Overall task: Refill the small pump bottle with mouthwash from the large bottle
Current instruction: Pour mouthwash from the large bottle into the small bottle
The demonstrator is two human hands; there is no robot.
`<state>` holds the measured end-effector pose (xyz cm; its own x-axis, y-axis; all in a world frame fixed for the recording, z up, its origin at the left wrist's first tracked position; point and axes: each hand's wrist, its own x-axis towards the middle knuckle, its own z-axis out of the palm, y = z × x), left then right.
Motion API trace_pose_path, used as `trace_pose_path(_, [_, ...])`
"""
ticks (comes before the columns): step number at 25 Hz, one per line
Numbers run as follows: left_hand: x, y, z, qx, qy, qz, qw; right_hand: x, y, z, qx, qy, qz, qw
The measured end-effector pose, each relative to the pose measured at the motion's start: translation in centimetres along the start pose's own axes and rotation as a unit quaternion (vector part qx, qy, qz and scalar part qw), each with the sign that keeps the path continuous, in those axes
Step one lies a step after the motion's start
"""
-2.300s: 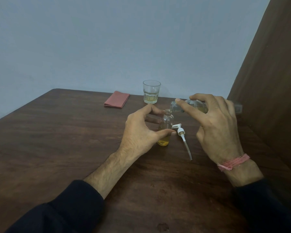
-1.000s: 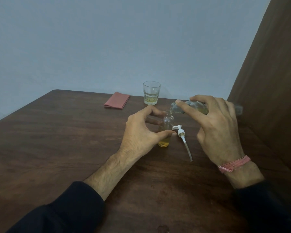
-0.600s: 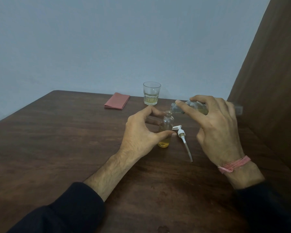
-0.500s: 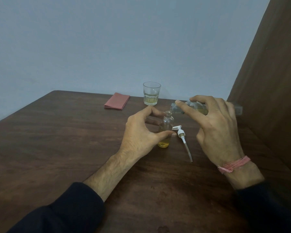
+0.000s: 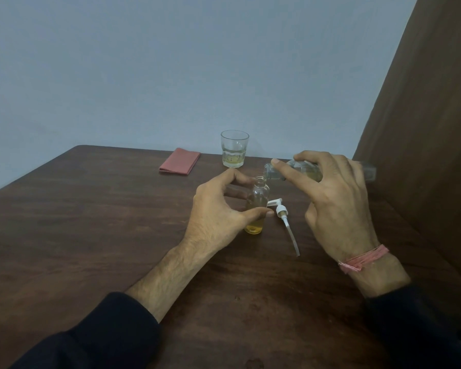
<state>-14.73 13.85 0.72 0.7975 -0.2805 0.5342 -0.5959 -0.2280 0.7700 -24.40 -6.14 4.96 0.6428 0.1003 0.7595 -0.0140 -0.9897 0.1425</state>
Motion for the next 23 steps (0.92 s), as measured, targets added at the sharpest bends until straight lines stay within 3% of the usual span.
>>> trace_pose_path(23, [-0.04, -0.09, -0.08, -0.002, -0.002, -0.002, 1.000, -0.02, -0.13, -0.13, -0.001, -0.003, 0.002, 1.000])
